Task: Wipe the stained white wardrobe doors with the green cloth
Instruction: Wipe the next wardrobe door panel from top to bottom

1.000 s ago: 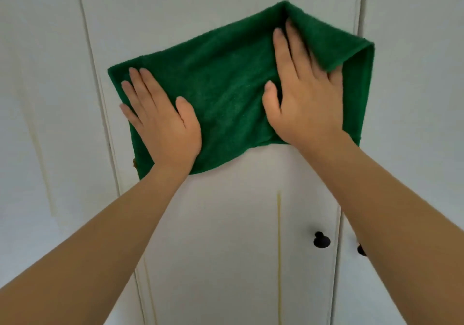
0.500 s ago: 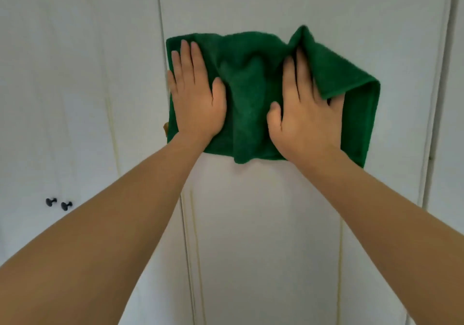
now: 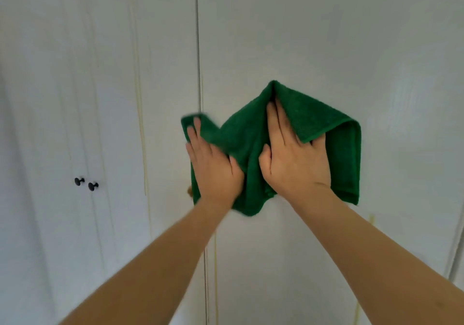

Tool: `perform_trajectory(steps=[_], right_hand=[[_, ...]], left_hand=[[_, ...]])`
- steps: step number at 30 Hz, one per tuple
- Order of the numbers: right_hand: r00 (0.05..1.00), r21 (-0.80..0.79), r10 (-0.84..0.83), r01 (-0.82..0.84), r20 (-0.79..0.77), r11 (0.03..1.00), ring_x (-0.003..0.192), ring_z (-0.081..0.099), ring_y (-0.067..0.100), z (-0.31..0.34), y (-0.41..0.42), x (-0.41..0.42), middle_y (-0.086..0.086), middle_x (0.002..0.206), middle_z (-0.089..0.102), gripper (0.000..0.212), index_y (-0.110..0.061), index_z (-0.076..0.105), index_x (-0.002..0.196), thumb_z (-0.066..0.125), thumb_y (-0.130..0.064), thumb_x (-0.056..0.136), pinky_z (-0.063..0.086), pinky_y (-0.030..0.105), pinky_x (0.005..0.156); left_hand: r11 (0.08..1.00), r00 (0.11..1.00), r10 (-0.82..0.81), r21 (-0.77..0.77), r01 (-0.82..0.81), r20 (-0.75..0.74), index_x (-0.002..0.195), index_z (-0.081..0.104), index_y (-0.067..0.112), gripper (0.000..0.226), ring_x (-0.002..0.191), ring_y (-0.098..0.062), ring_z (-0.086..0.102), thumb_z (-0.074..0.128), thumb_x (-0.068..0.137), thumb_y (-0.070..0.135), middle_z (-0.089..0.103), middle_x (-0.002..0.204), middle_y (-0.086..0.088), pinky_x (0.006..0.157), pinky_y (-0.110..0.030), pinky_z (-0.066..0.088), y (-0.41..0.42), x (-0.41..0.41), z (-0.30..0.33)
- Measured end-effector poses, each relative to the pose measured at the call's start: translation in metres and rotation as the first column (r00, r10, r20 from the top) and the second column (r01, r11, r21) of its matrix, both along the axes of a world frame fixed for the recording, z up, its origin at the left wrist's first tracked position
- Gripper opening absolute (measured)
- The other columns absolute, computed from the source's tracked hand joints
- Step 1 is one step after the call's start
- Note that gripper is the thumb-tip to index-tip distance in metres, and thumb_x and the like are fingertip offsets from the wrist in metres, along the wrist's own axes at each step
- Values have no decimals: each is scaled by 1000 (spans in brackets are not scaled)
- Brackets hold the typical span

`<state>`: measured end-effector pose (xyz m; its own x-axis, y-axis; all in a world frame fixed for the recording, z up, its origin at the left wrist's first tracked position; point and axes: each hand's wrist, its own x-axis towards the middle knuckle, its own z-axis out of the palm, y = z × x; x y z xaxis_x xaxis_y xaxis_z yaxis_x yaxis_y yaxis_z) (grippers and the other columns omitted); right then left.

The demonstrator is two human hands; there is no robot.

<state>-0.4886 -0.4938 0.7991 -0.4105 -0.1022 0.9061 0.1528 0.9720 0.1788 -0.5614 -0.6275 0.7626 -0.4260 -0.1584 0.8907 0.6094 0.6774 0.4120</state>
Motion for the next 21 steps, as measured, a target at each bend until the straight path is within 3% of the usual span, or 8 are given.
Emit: perform_trajectory(steps=[2,4,8,11,14,17,21], right_hand=[[1000,-1,-17,17,4,1000,144,28,34,0,-1,1,6,162,24,69,-9,17,157,31,-36,95,18,57,112],[1000,8,-29,29,2,1000,144,29,34,-1,0,0,6,162,25,69,-9,17,157,31,-36,95,20,57,112],[1000,12,-14,14,-22,1000,142,33,32,-2,1,-1,6,160,28,69,-9,18,157,33,-36,95,23,56,112],[1000,86,8,-8,5,996,139,35,33,-12,-2,-3,9,158,32,68,-8,22,156,36,-35,95,25,55,110],[1000,100,3,-6,26,995,138,36,34,-16,-6,-2,8,159,31,67,-9,22,156,34,-35,95,22,54,110],[999,103,-15,10,52,995,140,33,34,-14,-6,0,7,160,28,68,-9,19,157,36,-35,96,20,54,111],[998,99,-2,-4,58,995,142,32,34,-15,-6,1,8,159,30,68,-9,20,156,38,-35,97,23,55,112]], left_hand=[[999,998,12,-31,-14,-69,157,27,9,61,155,-36,2,47,105,32,10,168,-15,126,-50,3,-11,-15,43],[999,994,-11,-42,7,-105,160,18,11,63,156,-32,0,44,106,31,9,169,-12,127,-47,0,-19,-24,55],[997,993,-68,-53,63,-98,149,38,0,55,153,-38,18,29,98,17,36,157,-19,120,-61,20,-17,-11,-39],[988,991,-125,-99,121,-37,152,33,2,53,156,-32,9,31,101,17,30,161,-16,120,-63,20,-17,9,-105],[983,989,-145,-120,140,-37,149,38,5,53,156,-31,11,36,97,11,31,160,-15,123,-57,19,-19,9,-79],[995,995,-95,-23,95,19,155,30,17,57,156,-27,11,43,100,22,24,165,-7,125,-42,19,-25,7,-20],[988,999,18,-154,-25,-46,155,32,7,57,154,-31,16,37,102,28,29,163,-12,126,-45,20,-32,4,-11]])
